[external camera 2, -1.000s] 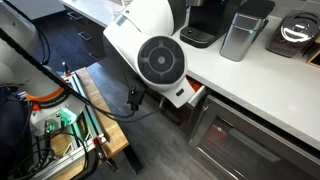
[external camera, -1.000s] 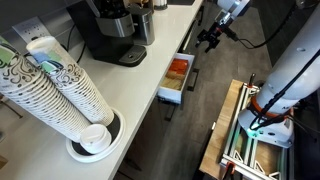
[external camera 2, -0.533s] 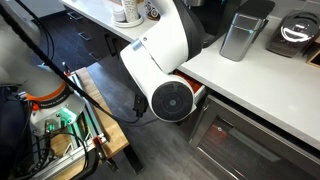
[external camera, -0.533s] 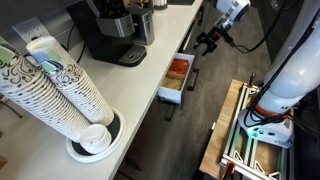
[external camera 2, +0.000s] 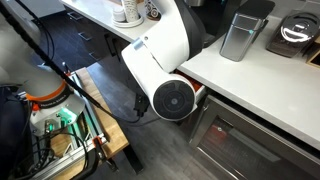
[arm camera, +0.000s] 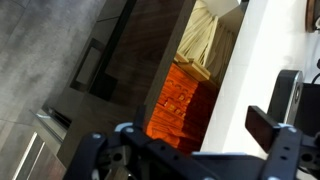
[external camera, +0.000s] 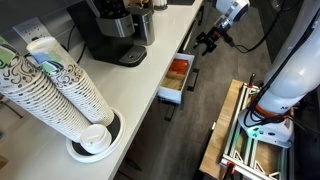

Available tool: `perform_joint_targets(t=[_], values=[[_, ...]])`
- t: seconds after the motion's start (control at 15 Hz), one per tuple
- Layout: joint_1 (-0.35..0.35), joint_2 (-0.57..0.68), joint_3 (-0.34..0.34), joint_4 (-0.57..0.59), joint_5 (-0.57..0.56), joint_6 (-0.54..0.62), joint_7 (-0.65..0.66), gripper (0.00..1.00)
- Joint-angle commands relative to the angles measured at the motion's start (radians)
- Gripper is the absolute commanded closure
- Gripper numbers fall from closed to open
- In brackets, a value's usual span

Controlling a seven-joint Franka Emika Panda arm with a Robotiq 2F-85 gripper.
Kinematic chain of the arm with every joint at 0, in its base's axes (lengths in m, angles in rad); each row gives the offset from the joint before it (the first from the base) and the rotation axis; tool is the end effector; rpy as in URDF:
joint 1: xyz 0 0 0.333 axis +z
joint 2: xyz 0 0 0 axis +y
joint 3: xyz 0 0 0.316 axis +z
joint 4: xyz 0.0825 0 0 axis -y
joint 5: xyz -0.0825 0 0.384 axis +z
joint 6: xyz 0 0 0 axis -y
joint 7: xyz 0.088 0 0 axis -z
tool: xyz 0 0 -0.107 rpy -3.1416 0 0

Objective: Close the open drawer

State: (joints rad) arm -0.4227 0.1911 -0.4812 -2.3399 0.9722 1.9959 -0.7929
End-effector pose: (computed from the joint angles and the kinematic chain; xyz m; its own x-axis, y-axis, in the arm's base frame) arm 0.3293 -0.3432 0.2446 0.7359 -0.6717 -0.0859 -0.5186 -0.4775 -0.7093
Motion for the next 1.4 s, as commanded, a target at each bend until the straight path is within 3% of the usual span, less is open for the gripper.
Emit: perform_joint_targets(t=[0.0, 0.67, 1.33], values=[[-0.034, 0.040, 0.026, 0.018, 0.014, 0.005, 0.002, 0.00], [-0.119, 0.224, 0.070, 0.126, 0.137, -0.103, 0.005, 0.00], [-0.160, 0.333, 0.112, 0.200, 0.347, -0.204, -0.010, 0.00]])
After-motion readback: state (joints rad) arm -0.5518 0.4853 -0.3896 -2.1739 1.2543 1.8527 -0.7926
